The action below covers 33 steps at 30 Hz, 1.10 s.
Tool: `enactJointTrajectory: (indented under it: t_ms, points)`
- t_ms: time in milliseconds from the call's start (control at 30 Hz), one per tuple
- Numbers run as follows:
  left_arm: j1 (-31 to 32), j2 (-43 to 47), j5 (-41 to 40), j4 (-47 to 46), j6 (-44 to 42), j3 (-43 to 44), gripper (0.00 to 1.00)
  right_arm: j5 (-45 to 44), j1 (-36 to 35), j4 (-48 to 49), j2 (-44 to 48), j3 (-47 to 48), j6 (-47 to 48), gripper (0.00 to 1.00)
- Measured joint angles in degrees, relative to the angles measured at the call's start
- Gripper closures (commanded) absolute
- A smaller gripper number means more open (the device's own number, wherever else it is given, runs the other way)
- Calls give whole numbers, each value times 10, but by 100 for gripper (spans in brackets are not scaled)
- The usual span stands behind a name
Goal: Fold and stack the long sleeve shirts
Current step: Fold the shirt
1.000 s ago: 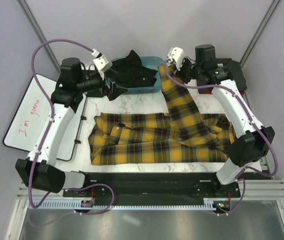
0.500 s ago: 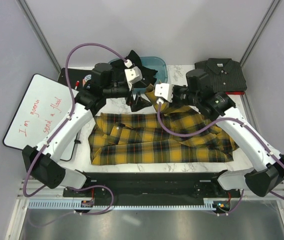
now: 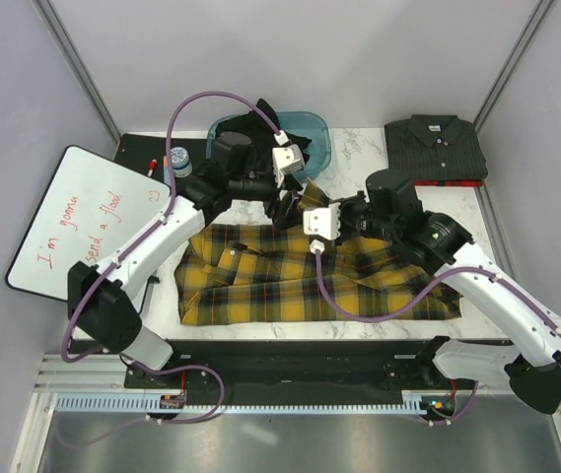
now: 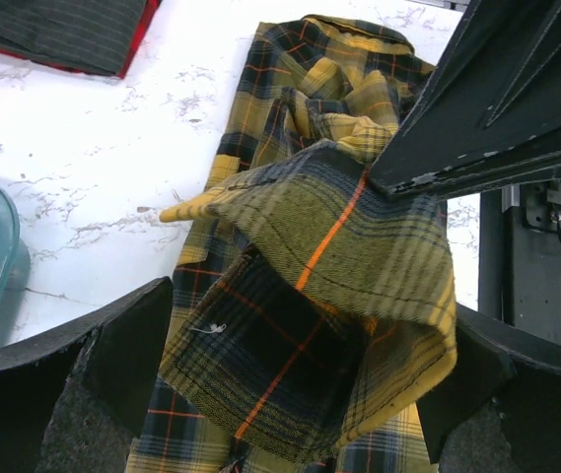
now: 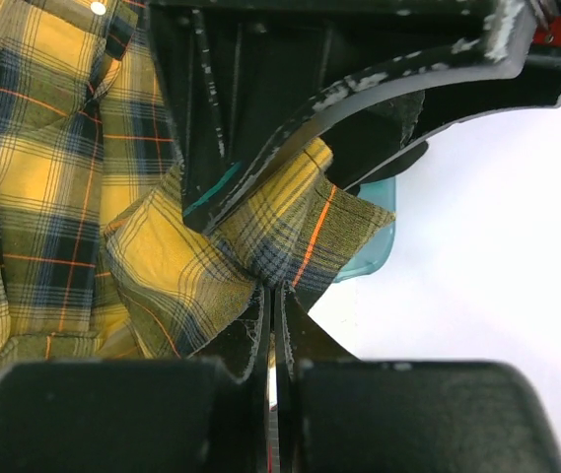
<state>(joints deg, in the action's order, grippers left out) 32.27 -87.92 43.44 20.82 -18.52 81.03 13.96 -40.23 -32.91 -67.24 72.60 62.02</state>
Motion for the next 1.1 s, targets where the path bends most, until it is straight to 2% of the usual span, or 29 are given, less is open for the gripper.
enactJointTrajectory:
  t_ms: [67,200,267,300,333,367,400,433,500,533,600,700,800,1033,1100]
  points:
    - [0,2,10,-5,0,-3,6,-5,-6,5,13,-12,9,98]
    - [0,11,68,-16,6,-22,33,-13,-17,13,26,-32,22,96]
    - [0,11,94,-18,14,-24,41,-17,-21,17,29,-38,26,93]
    - [1,11,101,-20,18,-25,54,-20,-24,22,30,-42,26,89]
    - [1,11,110,-21,22,-25,64,-24,-26,26,32,-45,28,86]
    - [1,11,114,-22,28,-25,77,-25,-27,28,33,-48,27,78]
    - [1,11,118,-22,31,-25,97,-31,-28,34,35,-51,27,70]
    - [1,11,121,-21,34,-25,98,-38,-28,40,37,-54,22,58]
    - [1,11,119,-15,36,-22,98,-55,-28,51,37,-57,13,48]
    - [1,10,115,-11,35,-18,98,-72,-29,58,37,-57,4,35]
    - [3,10,89,-5,30,-8,98,-109,-29,72,37,-57,-23,23]
    - [3,10,41,-2,15,12,98,-143,-8,80,38,-57,-68,16]
    - [3,10,-13,-13,-3,32,98,-140,74,65,38,-53,-132,16]
    - [5,-10,-113,-91,-40,65,98,-22,388,-28,18,-30,-250,16]
    - [6,-28,-138,-108,-54,86,98,21,452,-56,-1,-27,-261,18]
